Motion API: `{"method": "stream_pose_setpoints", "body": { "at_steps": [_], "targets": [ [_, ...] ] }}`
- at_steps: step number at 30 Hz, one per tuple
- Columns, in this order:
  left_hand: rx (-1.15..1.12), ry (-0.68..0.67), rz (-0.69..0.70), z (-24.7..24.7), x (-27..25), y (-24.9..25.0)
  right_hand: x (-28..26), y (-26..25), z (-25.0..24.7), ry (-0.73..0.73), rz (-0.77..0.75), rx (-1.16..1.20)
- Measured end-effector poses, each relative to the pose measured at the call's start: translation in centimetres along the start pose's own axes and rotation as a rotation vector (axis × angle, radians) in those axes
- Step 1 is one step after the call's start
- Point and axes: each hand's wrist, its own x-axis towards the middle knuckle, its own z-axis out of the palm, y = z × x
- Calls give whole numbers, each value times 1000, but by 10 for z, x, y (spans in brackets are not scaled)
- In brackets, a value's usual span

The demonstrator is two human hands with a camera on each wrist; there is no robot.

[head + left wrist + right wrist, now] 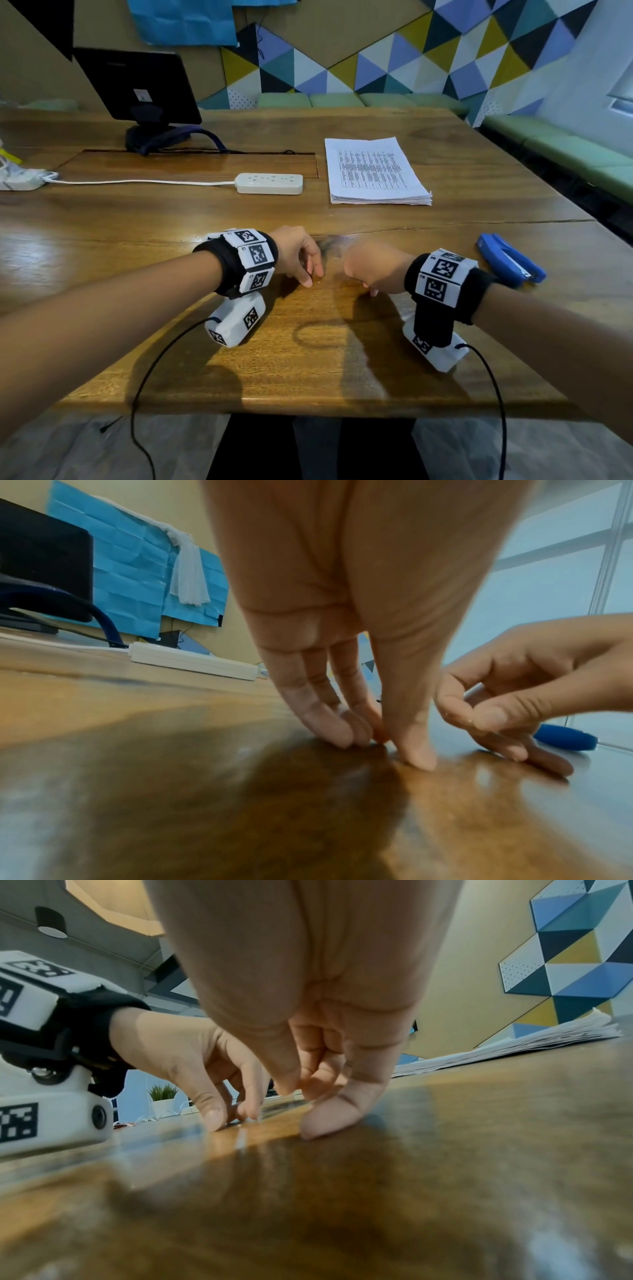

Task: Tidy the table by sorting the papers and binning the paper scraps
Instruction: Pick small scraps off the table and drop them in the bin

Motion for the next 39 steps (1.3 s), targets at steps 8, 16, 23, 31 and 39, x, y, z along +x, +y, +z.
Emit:
{"method": "stream_pose_setpoints", "body": {
  "at_steps": [8, 16, 23, 31, 39],
  "targets": [
    [24, 88, 57, 7, 2, 3, 0, -2, 1, 4, 25, -5],
    [44, 131, 77, 11, 6, 5, 1, -2, 0, -5, 46, -6],
    [160, 79, 82, 16, 4, 8, 1, -3, 1, 2, 44, -9],
    [121, 142, 31, 6, -1, 12, -11, -1, 0, -14, 51, 39],
    [20, 267, 36, 5, -17, 11, -29, 1, -3, -3, 19, 36]
  ]
}}
